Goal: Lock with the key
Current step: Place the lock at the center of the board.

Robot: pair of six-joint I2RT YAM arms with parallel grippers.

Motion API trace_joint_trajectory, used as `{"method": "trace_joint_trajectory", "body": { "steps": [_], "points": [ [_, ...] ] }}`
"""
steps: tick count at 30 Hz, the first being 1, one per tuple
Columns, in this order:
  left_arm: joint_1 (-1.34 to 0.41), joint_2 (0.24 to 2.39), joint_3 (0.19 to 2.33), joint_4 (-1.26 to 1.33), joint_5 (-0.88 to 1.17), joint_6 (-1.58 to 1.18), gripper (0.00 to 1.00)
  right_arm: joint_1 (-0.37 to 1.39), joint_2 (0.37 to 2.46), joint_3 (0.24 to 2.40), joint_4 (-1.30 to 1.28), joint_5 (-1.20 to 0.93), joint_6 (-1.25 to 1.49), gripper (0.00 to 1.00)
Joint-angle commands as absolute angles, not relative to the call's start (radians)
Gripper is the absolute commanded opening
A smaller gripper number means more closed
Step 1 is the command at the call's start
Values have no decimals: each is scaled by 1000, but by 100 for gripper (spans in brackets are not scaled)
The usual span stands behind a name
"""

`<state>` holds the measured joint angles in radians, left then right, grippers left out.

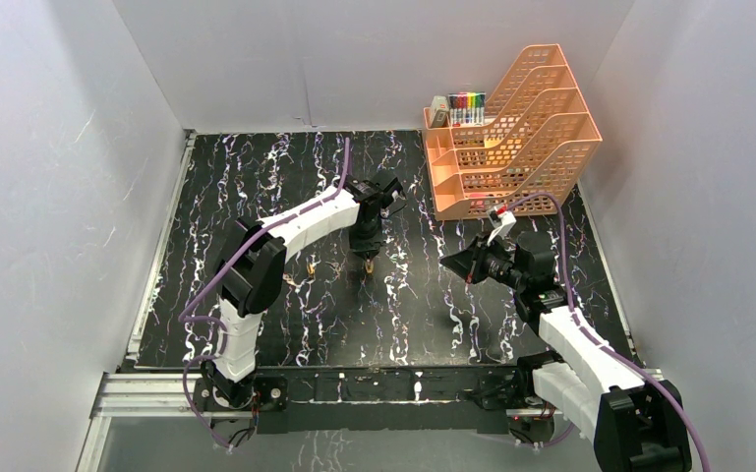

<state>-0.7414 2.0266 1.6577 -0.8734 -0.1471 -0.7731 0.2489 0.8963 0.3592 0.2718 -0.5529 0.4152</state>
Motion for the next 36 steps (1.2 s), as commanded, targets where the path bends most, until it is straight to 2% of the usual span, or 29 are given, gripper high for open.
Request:
{"method": "trace_joint_trajectory", "body": {
  "steps": [1, 7, 21, 29, 36],
  "points": [
    [-746, 2027, 1686, -913, -161, -778, 0, 252, 888, 346, 331, -568, 406, 0],
    [-747, 2034, 1693, -918, -154, -773, 0, 252, 888, 344, 331, -569, 406, 0],
    [-747, 2038, 1746, -925, -125, -749, 12, 251, 891, 342, 330, -574, 404, 0],
    [-746, 1995, 1759, -935, -161, -719, 24, 251, 899, 341, 332, -572, 406, 0],
    [-742, 1945, 1779, -933, -202, -680, 49, 255, 913, 358, 310, -565, 402, 0]
  ]
}}
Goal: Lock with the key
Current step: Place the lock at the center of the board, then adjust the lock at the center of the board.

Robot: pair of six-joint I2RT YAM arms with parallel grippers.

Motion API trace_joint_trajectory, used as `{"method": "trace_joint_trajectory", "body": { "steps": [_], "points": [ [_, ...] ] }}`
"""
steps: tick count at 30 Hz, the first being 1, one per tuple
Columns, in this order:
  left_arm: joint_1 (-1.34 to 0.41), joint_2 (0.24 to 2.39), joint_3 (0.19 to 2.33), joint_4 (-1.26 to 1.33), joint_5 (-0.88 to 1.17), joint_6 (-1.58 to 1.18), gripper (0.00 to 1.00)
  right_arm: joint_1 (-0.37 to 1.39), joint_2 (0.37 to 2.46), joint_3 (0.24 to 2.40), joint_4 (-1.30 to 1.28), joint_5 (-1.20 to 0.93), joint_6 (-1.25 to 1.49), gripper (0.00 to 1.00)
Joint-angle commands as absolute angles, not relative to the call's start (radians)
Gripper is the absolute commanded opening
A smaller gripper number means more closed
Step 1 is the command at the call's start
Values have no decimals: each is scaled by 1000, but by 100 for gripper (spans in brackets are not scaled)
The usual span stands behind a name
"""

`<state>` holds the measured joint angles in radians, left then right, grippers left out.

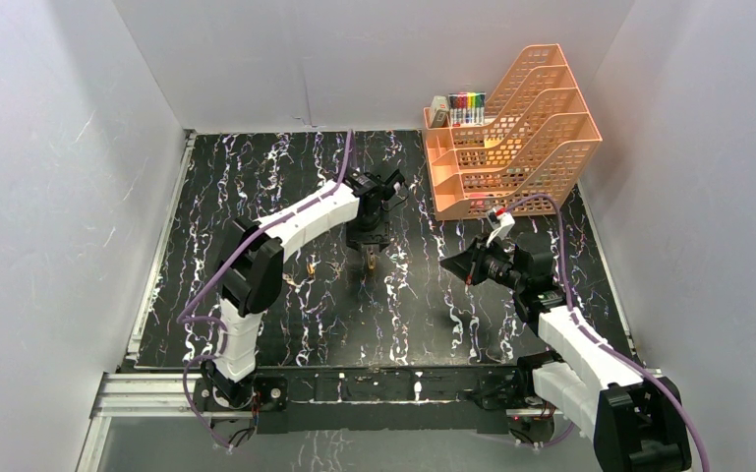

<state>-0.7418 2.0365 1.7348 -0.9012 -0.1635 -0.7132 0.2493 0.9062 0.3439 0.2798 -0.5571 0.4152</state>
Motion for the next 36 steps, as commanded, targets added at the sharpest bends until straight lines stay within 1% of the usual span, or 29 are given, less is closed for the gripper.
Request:
{"method": "trace_joint_trajectory", "body": {
  "steps": [1, 7, 13, 18, 20, 22, 24, 29, 36],
  "points": [
    [-739, 1934, 1778, -930, -206, -676, 50, 258, 919, 365, 305, -560, 401, 0],
    [-707, 1819, 1699, -890, -201, -654, 51, 322, 1006, 429, 295, -486, 394, 0],
    [-618, 1614, 1515, -801, -141, -631, 52, 471, 1226, 504, 375, -362, 398, 0],
    [-536, 1432, 1362, -776, -127, -601, 52, 519, 1416, 569, 462, -358, 445, 0],
    [-512, 1344, 1306, -765, -129, -588, 55, 533, 1479, 611, 471, -357, 448, 0],
    [-493, 1292, 1263, -758, -130, -579, 60, 548, 1524, 648, 470, -352, 446, 0],
    [-473, 1257, 1227, -756, -129, -571, 62, 563, 1565, 685, 466, -344, 440, 0],
    [-444, 1222, 1175, -762, -117, -554, 62, 592, 1658, 776, 450, -344, 433, 0],
    [-420, 1191, 1145, -768, -113, -533, 62, 613, 1741, 841, 424, -351, 431, 0]
  ]
}}
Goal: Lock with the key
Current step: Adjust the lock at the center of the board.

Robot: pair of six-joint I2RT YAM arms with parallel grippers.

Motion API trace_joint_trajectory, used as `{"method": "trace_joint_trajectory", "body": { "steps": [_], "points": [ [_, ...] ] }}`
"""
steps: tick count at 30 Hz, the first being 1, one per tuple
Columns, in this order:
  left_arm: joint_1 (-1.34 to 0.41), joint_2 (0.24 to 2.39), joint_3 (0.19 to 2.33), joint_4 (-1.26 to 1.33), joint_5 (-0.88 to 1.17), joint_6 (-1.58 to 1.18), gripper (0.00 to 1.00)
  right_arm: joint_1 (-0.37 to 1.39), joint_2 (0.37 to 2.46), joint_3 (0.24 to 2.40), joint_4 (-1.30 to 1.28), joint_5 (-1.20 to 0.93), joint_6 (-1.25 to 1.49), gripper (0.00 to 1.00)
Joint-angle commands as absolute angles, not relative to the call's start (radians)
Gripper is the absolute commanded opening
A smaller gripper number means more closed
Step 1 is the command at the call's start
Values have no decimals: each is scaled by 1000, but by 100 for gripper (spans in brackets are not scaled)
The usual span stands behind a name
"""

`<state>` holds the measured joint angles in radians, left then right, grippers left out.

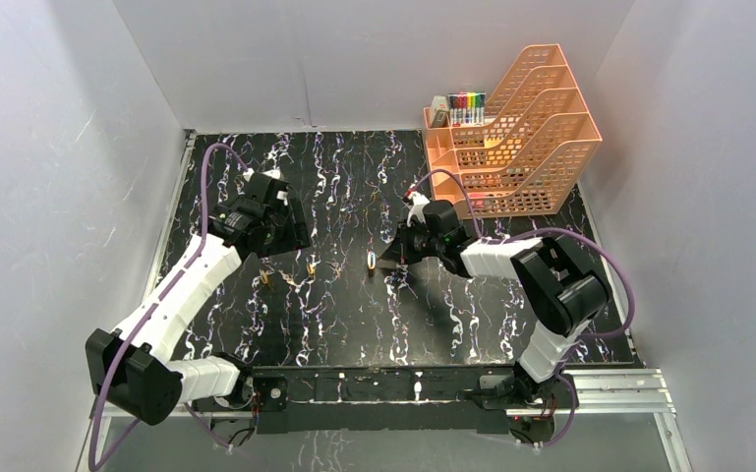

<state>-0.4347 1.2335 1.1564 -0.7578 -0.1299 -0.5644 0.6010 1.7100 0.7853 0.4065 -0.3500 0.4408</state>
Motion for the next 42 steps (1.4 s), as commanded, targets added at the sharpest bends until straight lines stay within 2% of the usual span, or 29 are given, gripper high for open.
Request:
{"method": "trace_joint_trajectory", "body": {
  "steps": [1, 15, 31, 42],
  "points": [
    [-417, 1188, 1144, -769, -112, -530, 62, 618, 1750, 849, 419, -351, 431, 0],
    [-389, 1175, 1119, -774, -100, -514, 62, 660, 1820, 897, 402, -349, 424, 0],
    [-379, 1164, 1090, -768, -90, -516, 62, 660, 1723, 729, 428, -279, 395, 0],
    [-376, 1162, 1089, -776, -92, -512, 62, 676, 1771, 764, 460, -311, 428, 0]
  ]
}}
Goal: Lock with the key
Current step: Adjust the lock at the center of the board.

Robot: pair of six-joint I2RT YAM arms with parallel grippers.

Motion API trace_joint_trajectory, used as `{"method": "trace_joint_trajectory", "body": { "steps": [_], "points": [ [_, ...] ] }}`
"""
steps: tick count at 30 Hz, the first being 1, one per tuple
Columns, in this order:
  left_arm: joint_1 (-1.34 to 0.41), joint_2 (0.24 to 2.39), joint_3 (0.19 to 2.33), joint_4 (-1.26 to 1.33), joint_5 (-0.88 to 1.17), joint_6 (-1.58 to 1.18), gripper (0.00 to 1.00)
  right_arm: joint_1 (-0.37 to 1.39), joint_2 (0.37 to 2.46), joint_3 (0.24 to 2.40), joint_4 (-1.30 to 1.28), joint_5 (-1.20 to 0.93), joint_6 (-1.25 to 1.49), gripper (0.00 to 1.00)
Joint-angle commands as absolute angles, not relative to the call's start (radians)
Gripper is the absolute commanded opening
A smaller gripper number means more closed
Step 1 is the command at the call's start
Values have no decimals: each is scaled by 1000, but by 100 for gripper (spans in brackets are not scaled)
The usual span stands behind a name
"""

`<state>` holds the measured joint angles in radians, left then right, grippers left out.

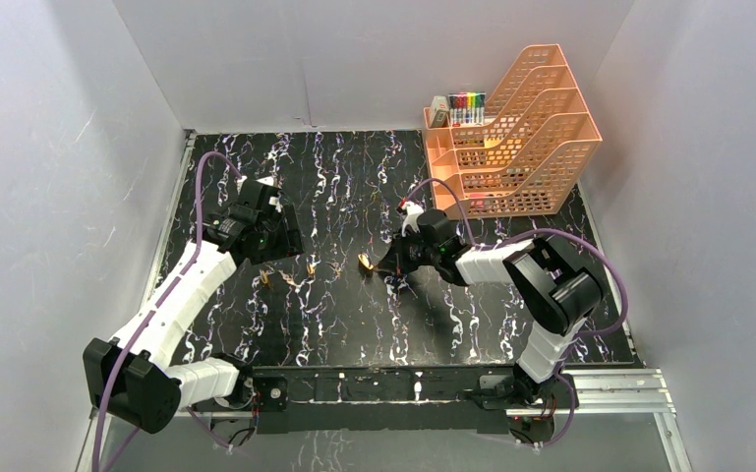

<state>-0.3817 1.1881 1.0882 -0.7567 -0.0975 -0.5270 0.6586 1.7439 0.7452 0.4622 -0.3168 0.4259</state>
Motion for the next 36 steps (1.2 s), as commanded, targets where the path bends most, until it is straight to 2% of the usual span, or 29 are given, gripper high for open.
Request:
{"method": "trace_joint_trajectory", "body": {
  "steps": [1, 25, 36],
  "points": [
    [-374, 1161, 1088, -776, -92, -512, 62, 681, 1773, 767, 460, -310, 429, 0],
    [-368, 1152, 1083, -787, -89, -509, 62, 729, 1777, 748, 463, -289, 450, 0],
    [-367, 1156, 1073, -784, -88, -508, 62, 743, 1718, 669, 459, -276, 465, 0]
  ]
}}
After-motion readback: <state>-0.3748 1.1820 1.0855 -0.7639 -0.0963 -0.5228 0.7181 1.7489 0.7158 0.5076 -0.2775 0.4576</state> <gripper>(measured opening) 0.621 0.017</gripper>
